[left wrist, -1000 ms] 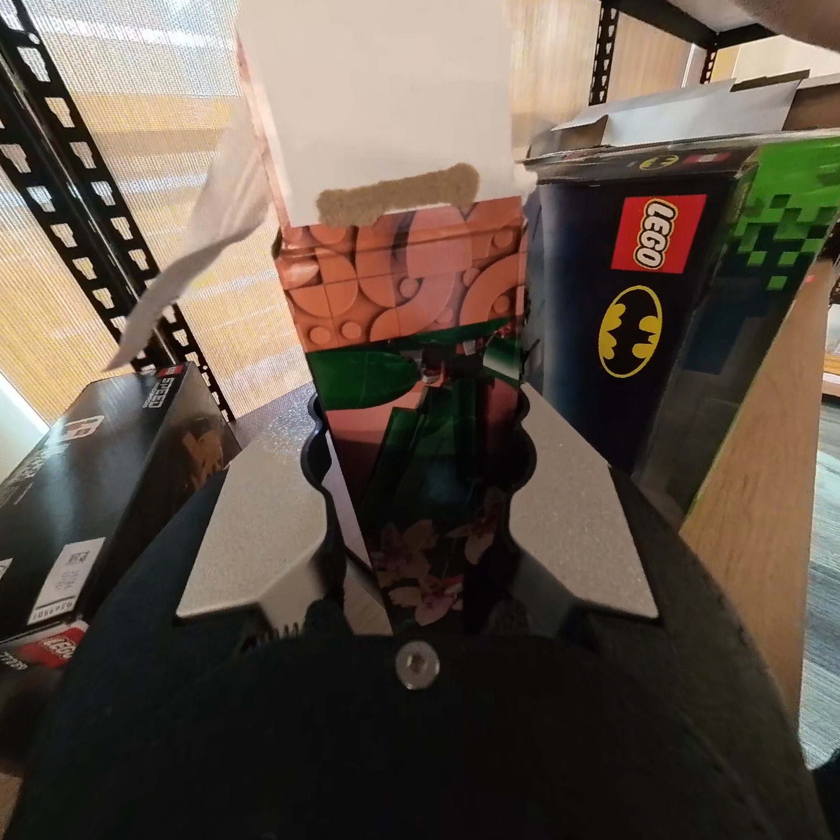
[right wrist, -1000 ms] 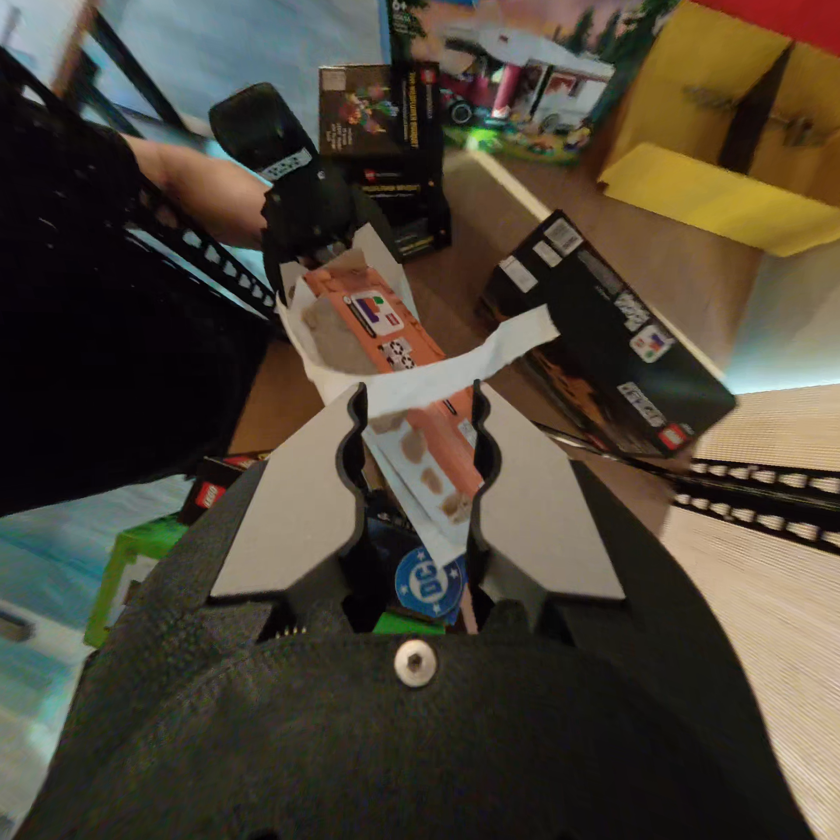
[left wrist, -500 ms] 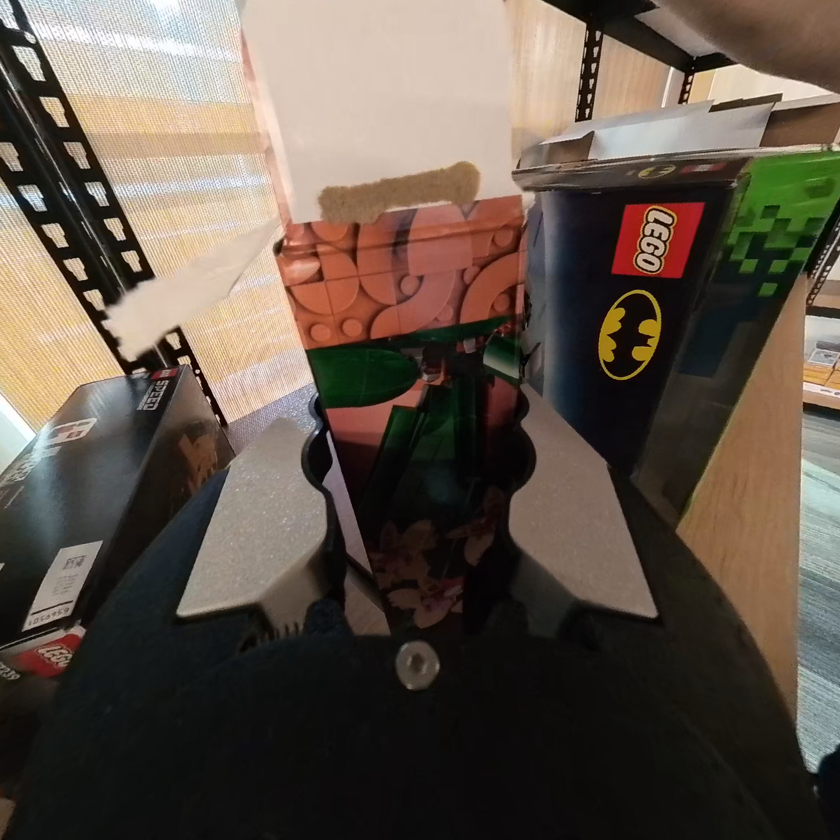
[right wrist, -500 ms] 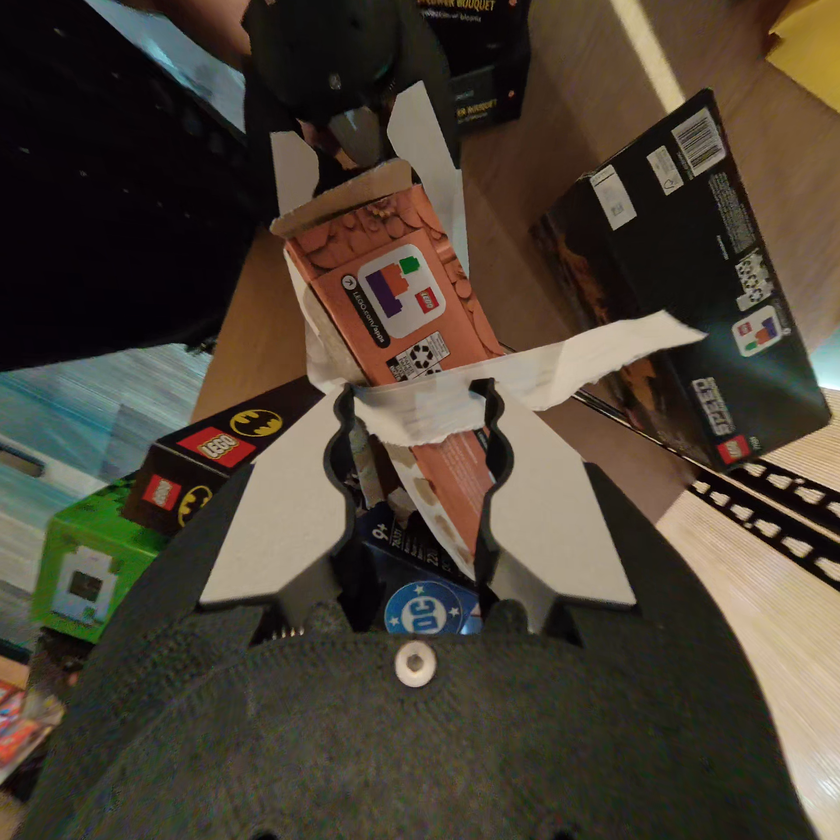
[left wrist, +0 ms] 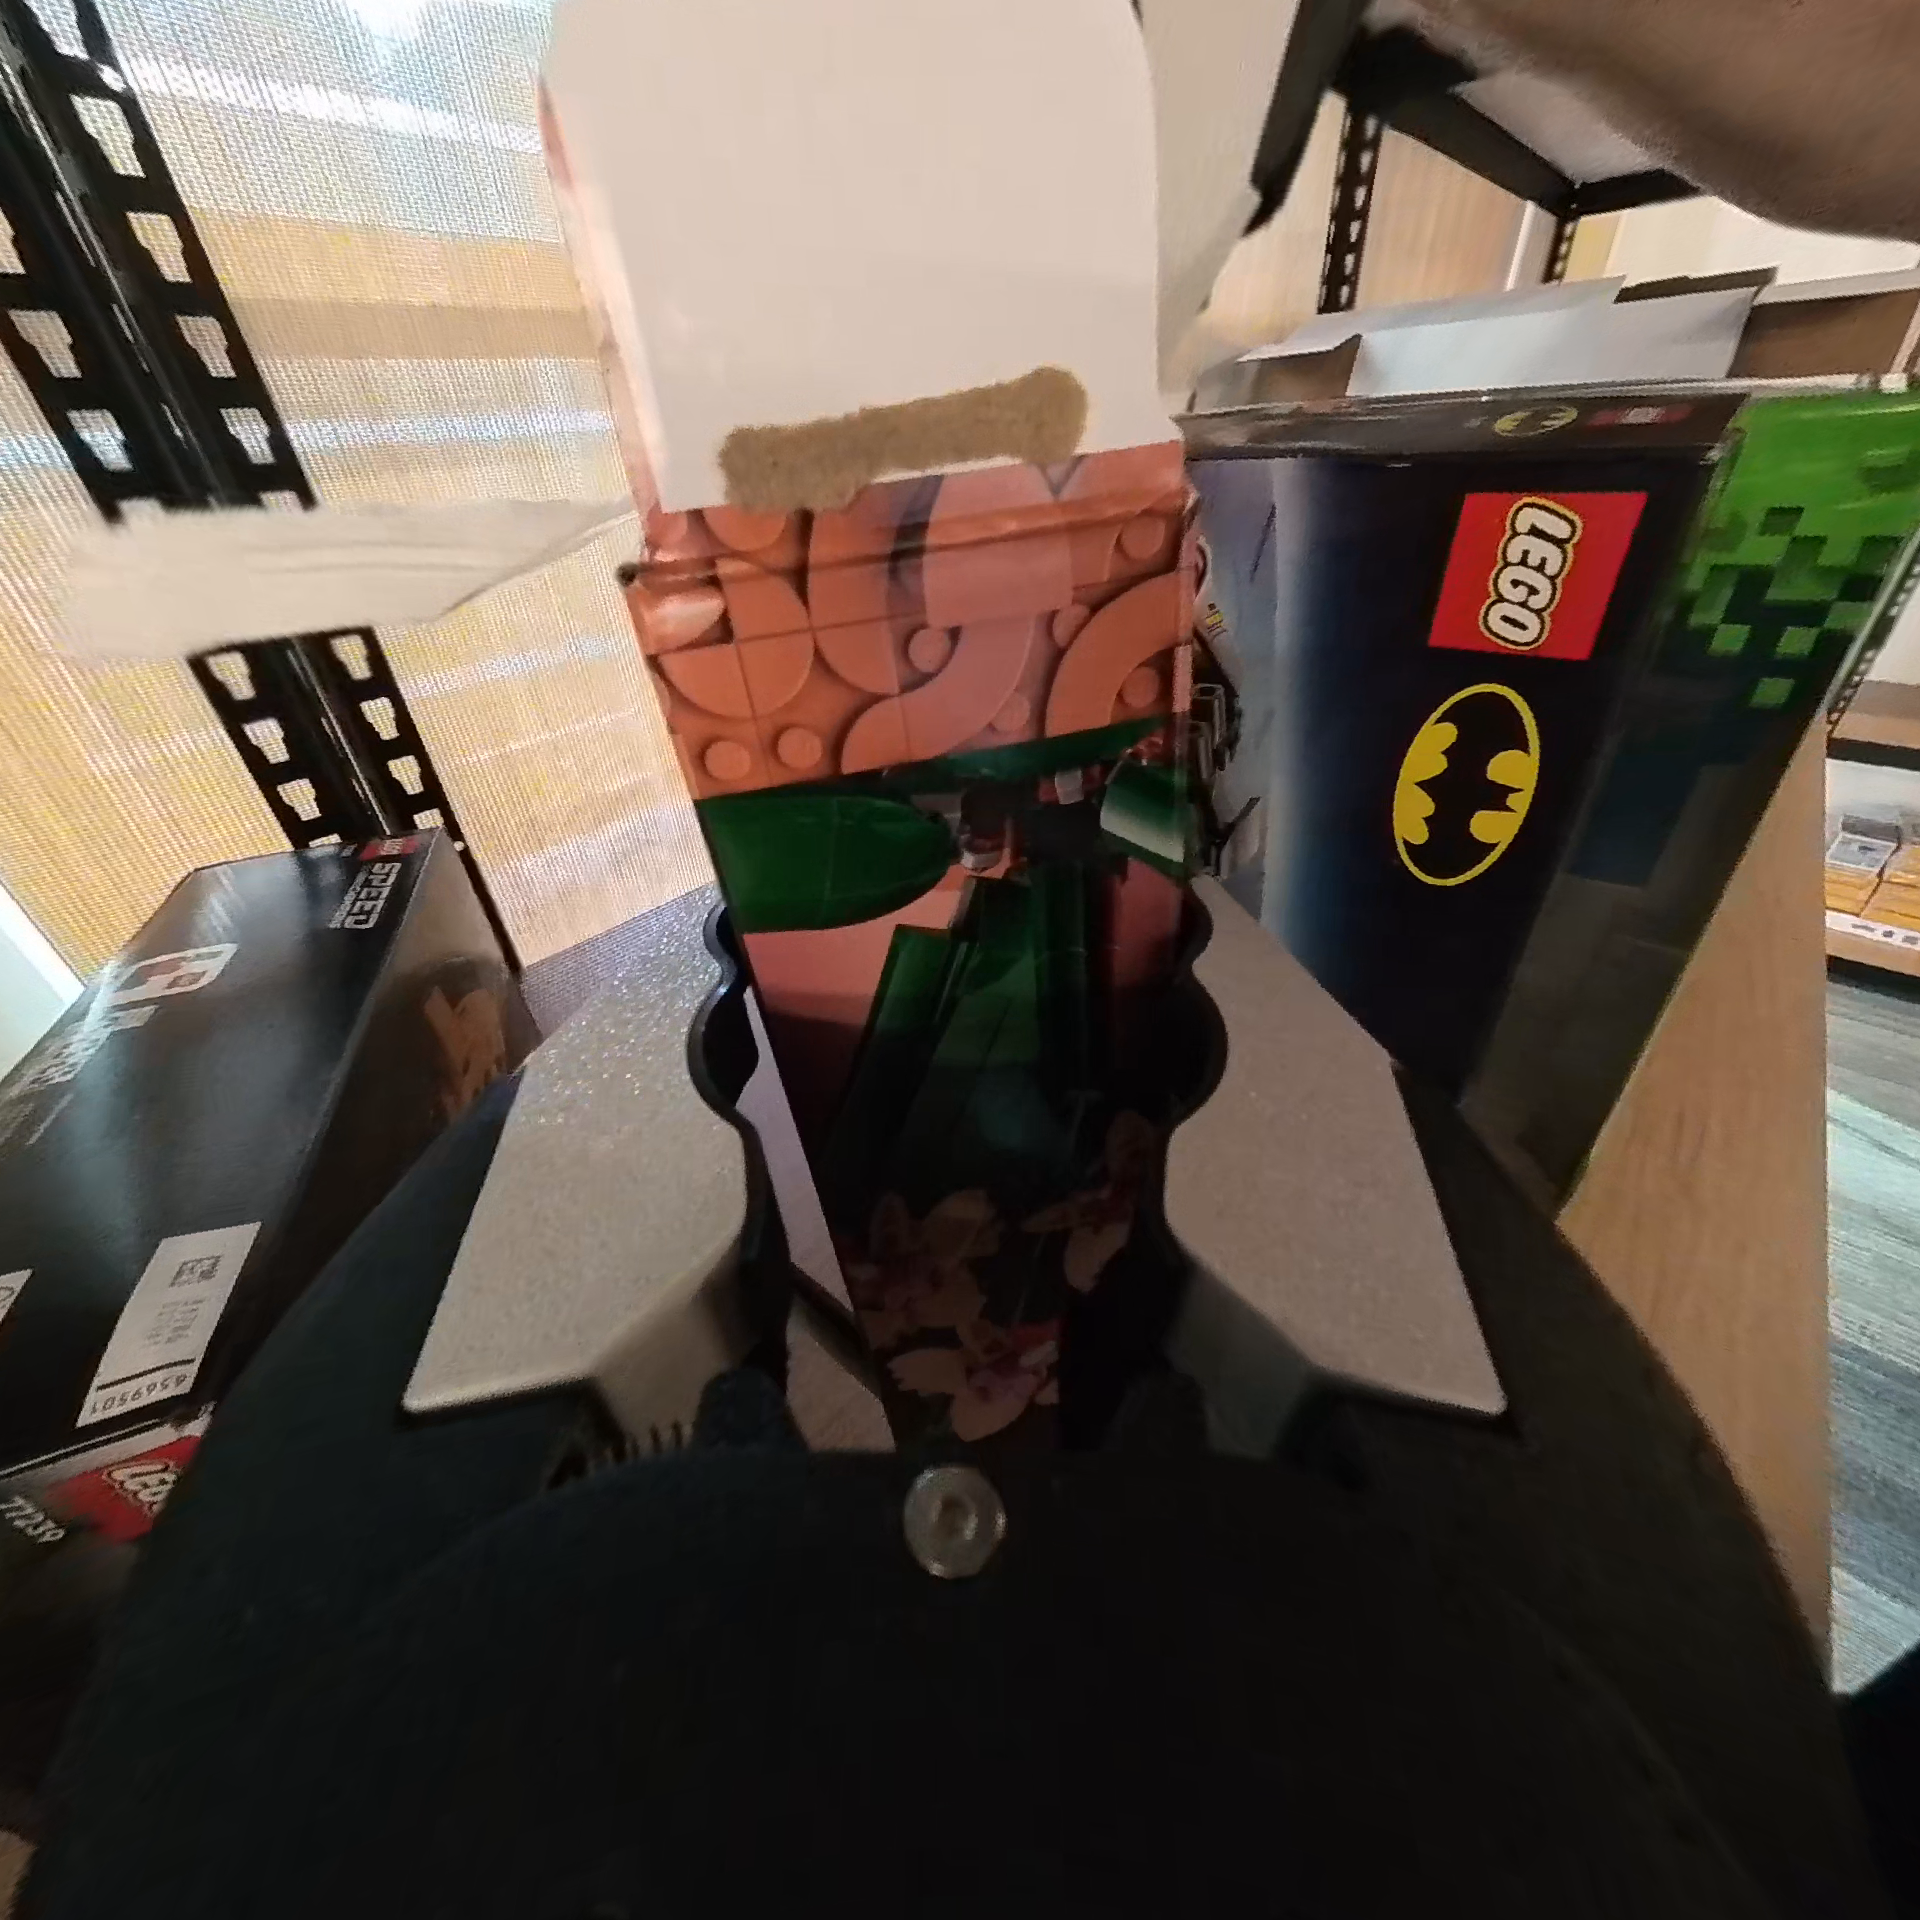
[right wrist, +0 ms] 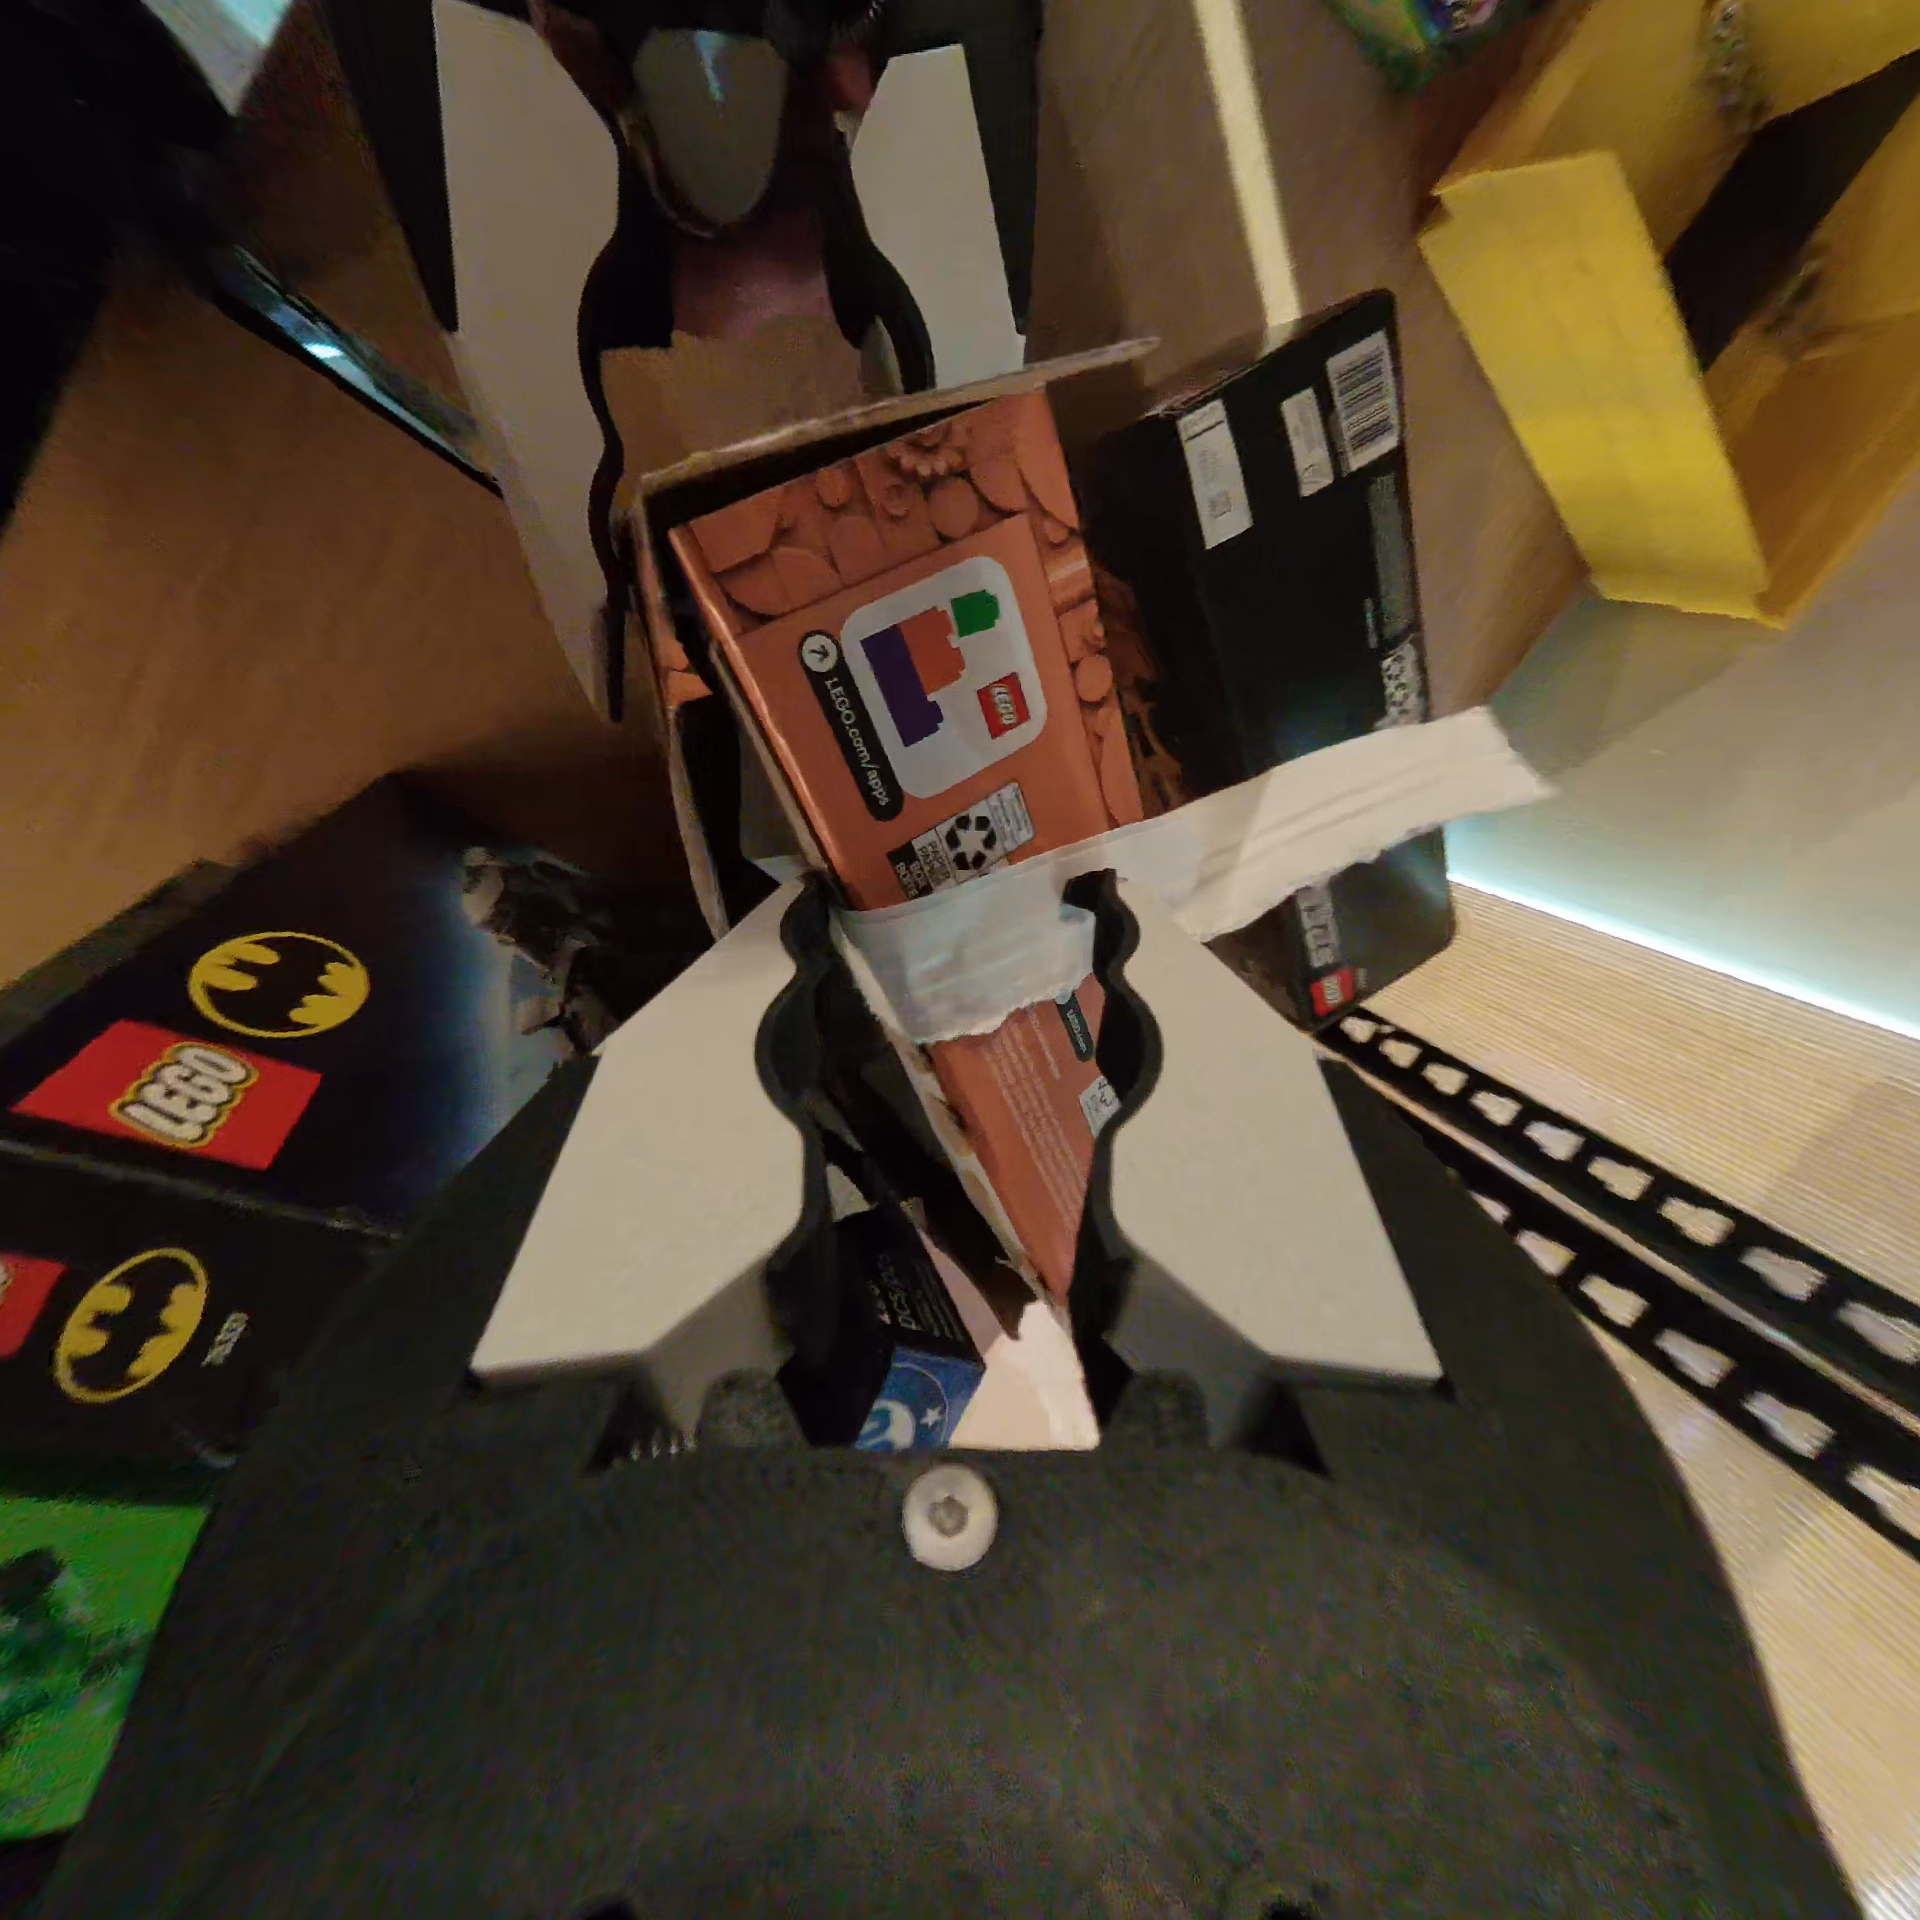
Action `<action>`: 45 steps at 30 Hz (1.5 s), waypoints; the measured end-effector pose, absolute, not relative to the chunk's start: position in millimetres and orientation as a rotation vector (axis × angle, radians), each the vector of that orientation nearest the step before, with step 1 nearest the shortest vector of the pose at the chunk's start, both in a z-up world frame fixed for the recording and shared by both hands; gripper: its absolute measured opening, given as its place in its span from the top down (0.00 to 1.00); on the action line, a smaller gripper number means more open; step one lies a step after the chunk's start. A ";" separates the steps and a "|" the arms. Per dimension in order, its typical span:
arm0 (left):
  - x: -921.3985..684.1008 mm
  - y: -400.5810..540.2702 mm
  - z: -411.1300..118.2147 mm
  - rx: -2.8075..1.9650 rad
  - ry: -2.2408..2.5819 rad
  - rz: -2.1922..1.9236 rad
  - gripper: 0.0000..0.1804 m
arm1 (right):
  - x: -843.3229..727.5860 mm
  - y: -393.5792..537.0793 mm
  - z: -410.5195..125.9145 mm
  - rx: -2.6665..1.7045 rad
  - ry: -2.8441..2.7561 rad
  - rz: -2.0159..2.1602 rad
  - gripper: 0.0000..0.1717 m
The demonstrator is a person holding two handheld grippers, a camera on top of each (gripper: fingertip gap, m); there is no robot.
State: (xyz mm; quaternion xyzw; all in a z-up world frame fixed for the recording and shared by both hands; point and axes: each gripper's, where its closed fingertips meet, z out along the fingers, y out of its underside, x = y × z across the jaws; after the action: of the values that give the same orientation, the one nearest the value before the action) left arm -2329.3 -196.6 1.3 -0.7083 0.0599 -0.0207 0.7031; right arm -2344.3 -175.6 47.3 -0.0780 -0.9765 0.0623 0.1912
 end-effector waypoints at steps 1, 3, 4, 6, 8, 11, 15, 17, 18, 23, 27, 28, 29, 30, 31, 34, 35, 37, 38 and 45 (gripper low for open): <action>-2329.0 -196.4 1.2 -1.579 0.133 -0.042 0.57 | -2344.5 -175.5 46.3 -0.186 -2.707 0.166 0.71; -2329.9 -195.9 1.5 -1.574 0.120 -0.043 0.57 | -2347.6 -174.7 44.2 -0.157 -2.633 0.135 0.72; -2330.6 -195.8 1.6 -1.570 0.115 -0.043 0.57 | -2347.9 -174.8 42.6 -0.142 -2.599 0.120 0.71; -2328.7 -195.1 1.3 -1.576 0.118 -0.028 0.57 | -2344.4 -174.8 43.5 -0.167 -2.594 0.130 0.71; -2326.5 -194.4 1.1 -1.571 0.125 -0.018 0.57 | -2337.2 -174.8 43.9 -0.197 -2.616 0.134 0.70; -2322.6 -193.1 0.8 -1.571 0.131 -0.001 0.58 | -2325.7 -176.4 51.7 -0.190 -2.666 0.167 0.73; -2323.5 -192.1 1.0 -1.568 0.136 -0.007 0.57 | -2323.0 -174.6 58.4 -0.113 -2.648 0.125 0.78; -2323.0 -192.0 0.9 -1.572 0.140 -0.008 0.57 | -2322.1 -173.6 59.7 -0.124 -2.664 0.142 0.78; -2323.7 -192.1 0.9 -1.576 0.137 -0.008 0.57 | -2322.9 -173.8 59.0 -0.144 -2.672 0.169 0.78; -2328.0 -200.8 17.0 -1.509 0.126 -0.069 0.55 | -2327.6 -174.7 57.6 -0.146 -2.652 0.126 0.78; -2334.7 -215.0 59.1 -1.412 0.134 -0.059 0.49 | -2331.2 -175.4 58.8 -0.185 -2.658 0.173 0.78; -2334.3 -210.4 62.3 -1.441 0.144 -0.048 0.48 | -2332.6 -175.7 59.0 -0.183 -2.656 0.172 0.79; -2334.5 -204.4 63.9 -1.470 0.148 -0.030 0.48 | -2333.5 -176.3 58.6 -0.183 -2.657 0.169 0.79; -2334.0 -198.9 67.3 -1.482 0.147 -0.025 0.49 | -2334.4 -176.3 58.4 -0.176 -2.659 0.160 0.79; -2331.4 -194.2 71.4 -1.483 0.144 -0.052 0.52 | -2335.3 -176.5 58.5 -0.178 -2.662 0.154 0.78; -2336.0 -188.8 80.9 -1.472 0.093 -0.109 0.64 | -2338.2 -176.5 59.2 -0.186 -2.656 0.161 0.79; -2336.1 -187.4 78.4 -1.493 0.088 -0.139 0.63 | -2339.1 -176.0 58.8 -0.201 -2.656 0.175 0.78; -2335.6 -187.0 75.2 -1.533 0.091 -0.136 0.63 | -2337.8 -176.1 59.3 -0.218 -2.668 0.208 0.78; -2335.8 -186.7 74.9 -1.543 0.084 -0.132 0.63 | -2337.0 -175.6 60.1 -0.239 -2.684 0.227 0.77; -2333.2 -185.5 73.8 -1.557 0.096 -0.117 0.63 | -2329.9 -165.3 71.9 -0.333 -2.859 0.212 0.88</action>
State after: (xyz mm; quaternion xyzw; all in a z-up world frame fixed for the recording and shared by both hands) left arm -2333.2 -185.5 73.8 -0.7013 0.0434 -0.0528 0.7095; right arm -2329.9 -165.3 71.9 -0.1144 -0.9825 0.0727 0.1276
